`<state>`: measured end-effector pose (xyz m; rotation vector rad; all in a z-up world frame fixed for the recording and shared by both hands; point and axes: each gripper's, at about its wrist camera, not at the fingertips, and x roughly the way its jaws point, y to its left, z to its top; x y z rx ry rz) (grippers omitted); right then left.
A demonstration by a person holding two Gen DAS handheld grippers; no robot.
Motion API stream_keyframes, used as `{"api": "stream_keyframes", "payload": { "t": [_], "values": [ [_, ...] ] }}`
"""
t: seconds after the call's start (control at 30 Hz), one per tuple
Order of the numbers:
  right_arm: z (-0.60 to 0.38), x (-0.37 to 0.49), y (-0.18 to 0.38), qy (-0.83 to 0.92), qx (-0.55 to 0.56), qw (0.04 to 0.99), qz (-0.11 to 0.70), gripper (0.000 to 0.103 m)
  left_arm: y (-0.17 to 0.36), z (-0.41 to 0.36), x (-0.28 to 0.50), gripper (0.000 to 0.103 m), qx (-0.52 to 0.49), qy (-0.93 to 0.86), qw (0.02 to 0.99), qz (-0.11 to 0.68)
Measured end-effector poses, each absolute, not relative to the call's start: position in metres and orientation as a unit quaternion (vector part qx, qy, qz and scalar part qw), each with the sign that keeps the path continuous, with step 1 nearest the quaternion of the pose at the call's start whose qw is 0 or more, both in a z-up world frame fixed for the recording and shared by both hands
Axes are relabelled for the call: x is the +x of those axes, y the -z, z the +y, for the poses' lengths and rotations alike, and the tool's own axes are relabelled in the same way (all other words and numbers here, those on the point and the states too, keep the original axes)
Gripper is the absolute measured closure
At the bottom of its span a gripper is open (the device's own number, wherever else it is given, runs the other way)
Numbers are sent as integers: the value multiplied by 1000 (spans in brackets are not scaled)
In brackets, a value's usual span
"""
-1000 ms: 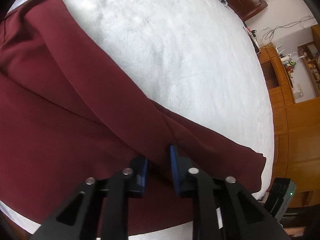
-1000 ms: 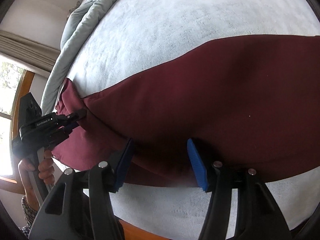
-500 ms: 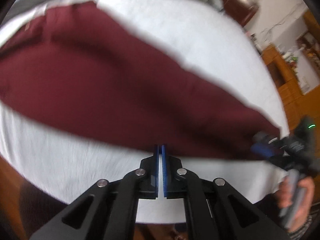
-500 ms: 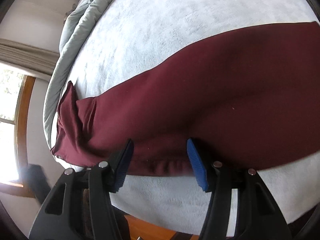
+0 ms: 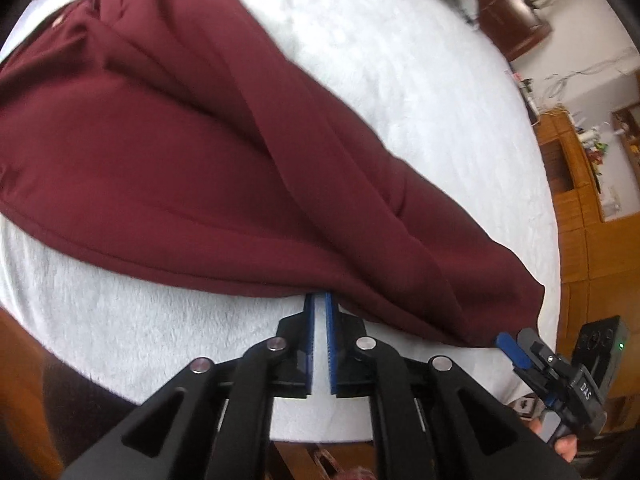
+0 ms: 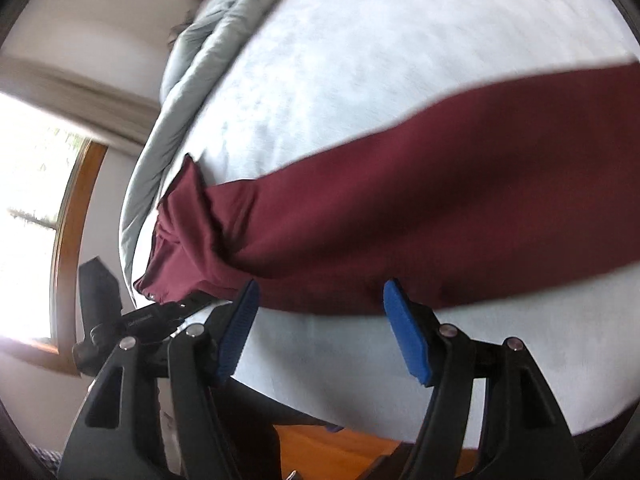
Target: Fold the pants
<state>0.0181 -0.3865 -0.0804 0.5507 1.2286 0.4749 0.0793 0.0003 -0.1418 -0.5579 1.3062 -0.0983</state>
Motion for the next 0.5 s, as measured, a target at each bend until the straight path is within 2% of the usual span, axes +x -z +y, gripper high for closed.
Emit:
{"api": "stream_keyframes", "payload": {
  "t": [0.03,0.07,0.1,0.13,0.17,0.23,0.37,0.43,0.47,0.5],
  "values": [
    [-380,22,77,-231,249,755,561,37,142,0,77,94,-253,40,750,610],
    [-368,30,73,-258,238,751,559,37,143,1,74,83,-248,40,746,616],
    [-358,34,70,-273,222,750,560,36,143,2,69,59,-247,48,744,619],
    [-350,38,69,-284,209,751,558,33,141,4,64,46,-245,47,746,618],
    [-333,45,67,-310,186,750,555,25,139,11,56,40,-241,42,752,613],
    [-309,55,69,-328,154,749,555,20,132,18,50,40,-236,42,759,606],
    [-263,70,87,-357,97,730,574,20,124,49,53,40,-236,22,772,590],
    [-251,76,99,-365,80,719,586,25,124,64,56,40,-238,11,776,585],
    [-247,75,103,-372,76,711,591,34,123,70,56,39,-236,6,777,584],
    [-243,76,108,-388,74,699,597,58,124,74,57,38,-235,4,778,583]
  ]
}}
